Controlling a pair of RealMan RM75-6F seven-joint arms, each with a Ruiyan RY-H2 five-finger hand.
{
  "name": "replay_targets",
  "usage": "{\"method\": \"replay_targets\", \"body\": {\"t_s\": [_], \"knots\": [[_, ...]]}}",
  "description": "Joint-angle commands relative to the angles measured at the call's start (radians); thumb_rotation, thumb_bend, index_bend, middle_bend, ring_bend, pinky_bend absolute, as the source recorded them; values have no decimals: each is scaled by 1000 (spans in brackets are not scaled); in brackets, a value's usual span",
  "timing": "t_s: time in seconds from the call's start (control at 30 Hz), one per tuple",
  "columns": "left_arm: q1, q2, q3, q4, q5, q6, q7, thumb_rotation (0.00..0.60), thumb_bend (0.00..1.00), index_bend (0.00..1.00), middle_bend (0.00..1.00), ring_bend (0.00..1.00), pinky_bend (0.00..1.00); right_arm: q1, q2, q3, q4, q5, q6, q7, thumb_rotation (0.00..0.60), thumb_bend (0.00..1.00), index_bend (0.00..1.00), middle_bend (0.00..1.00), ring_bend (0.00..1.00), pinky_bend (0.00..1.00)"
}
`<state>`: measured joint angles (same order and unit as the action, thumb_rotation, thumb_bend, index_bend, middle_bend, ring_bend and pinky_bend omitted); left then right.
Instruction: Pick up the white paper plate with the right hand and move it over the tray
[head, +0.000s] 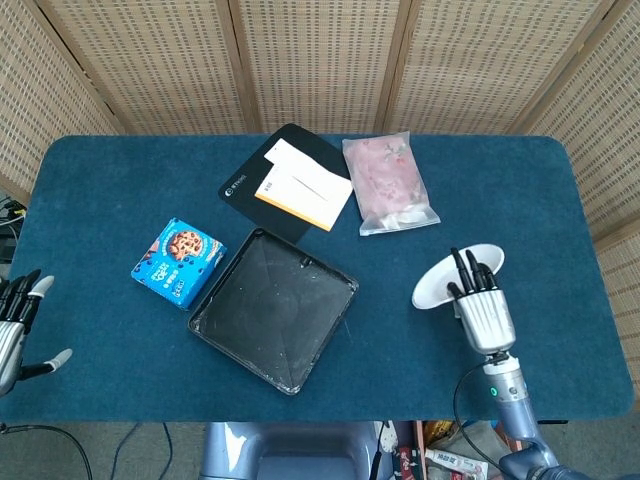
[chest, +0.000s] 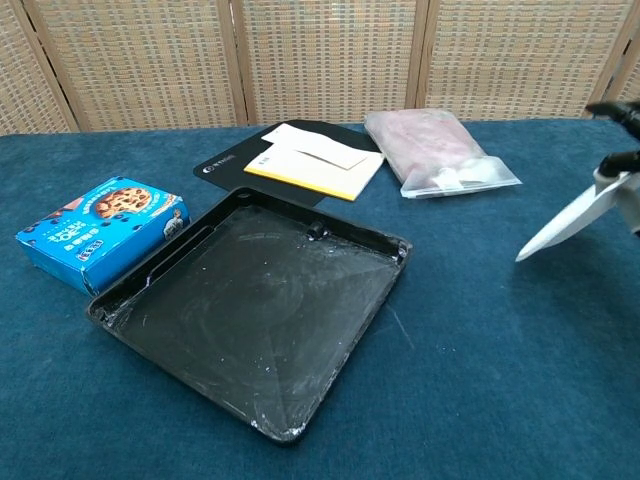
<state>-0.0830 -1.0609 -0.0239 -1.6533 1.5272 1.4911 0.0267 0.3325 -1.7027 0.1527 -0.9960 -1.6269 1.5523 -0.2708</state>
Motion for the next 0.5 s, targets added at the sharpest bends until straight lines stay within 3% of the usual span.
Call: {"method": "replay_targets", "body": {"t_s": [0.03,0.23,0.33,0.5], "knots": [[-4,2,-1,2,-2,-7,-5,600,0,0,0,0,0,35,87,44,-54,-46,65,21,600,662,590,38,0,232],[-12,4,-8,9,-23,-27,-16,600,0,0,0,0,0,126,235,102,-231,-129,85,1,600,661,595,44,0,233],[-17,3,-11,11,-34,-38,-19,600,0,0,0,0,0,181,279,117,-324,-158,40,-3,600,661,597,45,0,235],[-22,-9,-13,15,-47,-50,-1,600,0,0,0,0,0,276,307,126,-376,-202,-53,-7,600,661,598,52,0,235]]}}
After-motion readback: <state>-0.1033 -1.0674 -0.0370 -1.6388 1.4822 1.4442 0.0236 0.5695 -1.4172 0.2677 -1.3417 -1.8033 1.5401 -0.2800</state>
